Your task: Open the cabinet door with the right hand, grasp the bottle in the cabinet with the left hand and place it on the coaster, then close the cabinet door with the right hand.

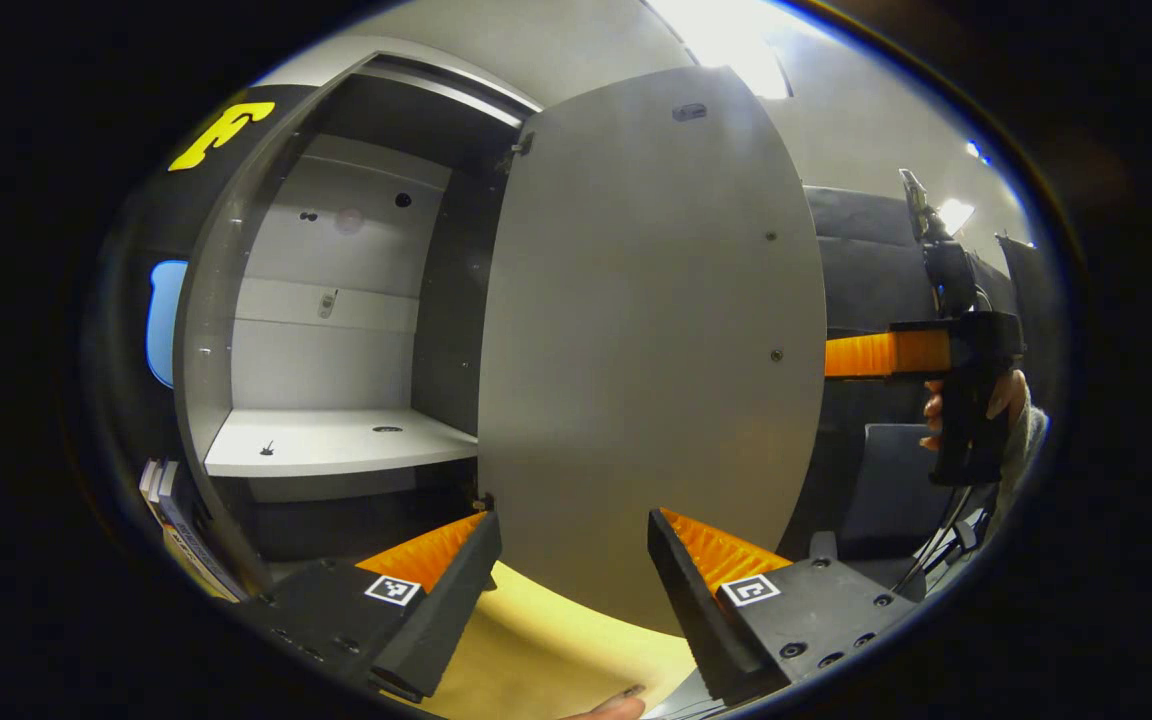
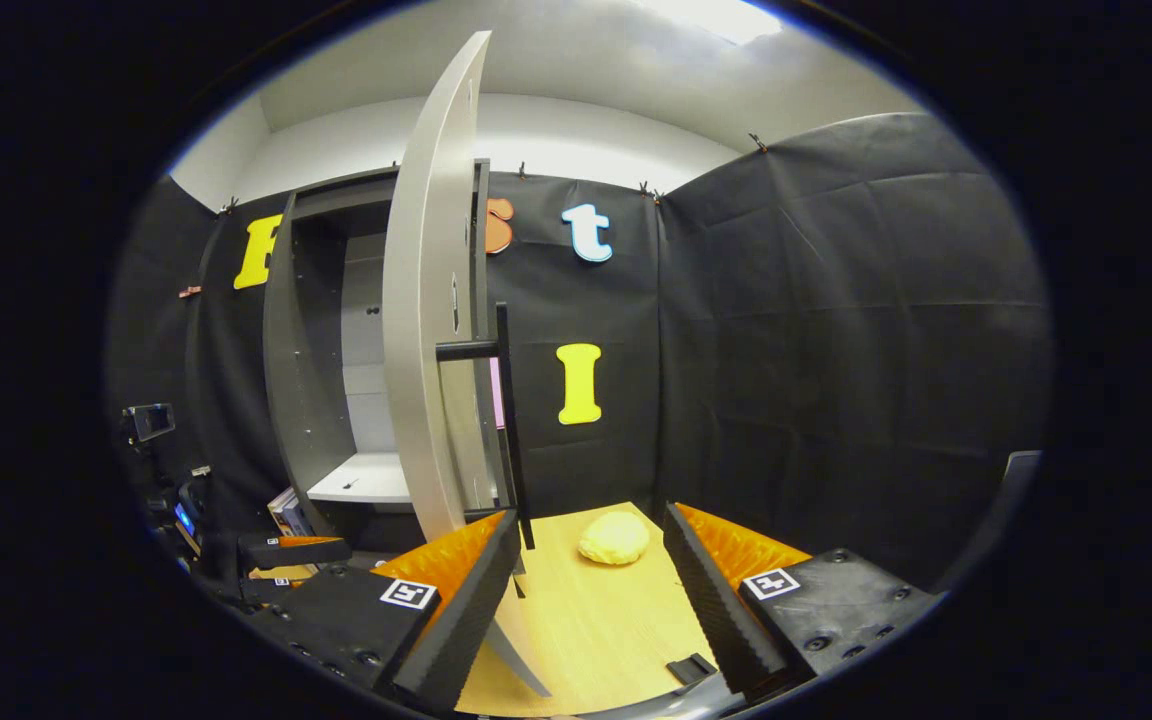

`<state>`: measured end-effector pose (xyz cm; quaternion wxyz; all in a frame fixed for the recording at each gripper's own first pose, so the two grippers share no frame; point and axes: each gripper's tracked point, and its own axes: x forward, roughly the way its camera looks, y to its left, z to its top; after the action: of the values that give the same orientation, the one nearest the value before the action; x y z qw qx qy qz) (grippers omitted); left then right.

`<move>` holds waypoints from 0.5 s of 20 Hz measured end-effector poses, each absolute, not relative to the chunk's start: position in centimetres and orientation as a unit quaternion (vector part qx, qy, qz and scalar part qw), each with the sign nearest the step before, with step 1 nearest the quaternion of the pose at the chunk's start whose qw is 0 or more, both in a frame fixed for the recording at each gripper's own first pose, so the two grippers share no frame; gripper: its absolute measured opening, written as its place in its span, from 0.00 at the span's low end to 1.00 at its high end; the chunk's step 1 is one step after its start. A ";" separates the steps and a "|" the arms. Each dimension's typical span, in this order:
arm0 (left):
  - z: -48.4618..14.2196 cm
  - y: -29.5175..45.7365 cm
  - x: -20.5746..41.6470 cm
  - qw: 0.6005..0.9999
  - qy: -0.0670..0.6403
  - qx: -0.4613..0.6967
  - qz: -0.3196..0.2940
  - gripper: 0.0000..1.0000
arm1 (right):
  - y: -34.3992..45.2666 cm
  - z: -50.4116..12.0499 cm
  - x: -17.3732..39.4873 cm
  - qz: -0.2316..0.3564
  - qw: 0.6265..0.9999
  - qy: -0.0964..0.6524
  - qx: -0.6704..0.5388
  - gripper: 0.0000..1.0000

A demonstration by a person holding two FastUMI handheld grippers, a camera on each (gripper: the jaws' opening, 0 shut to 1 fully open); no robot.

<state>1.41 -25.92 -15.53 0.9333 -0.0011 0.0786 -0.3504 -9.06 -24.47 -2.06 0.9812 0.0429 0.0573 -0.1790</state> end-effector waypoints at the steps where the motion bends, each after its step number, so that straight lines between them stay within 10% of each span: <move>1: -15.5 -25.5 1.0 0.933 0.080 -0.004 -0.351 0.93 | -23.8 -2.1 -9.0 -0.175 0.982 0.059 0.047 0.95; 10: -13.9 -18.9 -1.3 0.948 0.074 -0.017 -0.310 0.93 | -15.8 -2.6 -6.8 -0.107 0.990 0.069 0.054 0.95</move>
<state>-1.29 -18.91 -13.86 0.9476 -0.0166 0.0738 -0.3105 -6.81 -15.85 -2.62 0.9904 0.0539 0.0690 -0.1071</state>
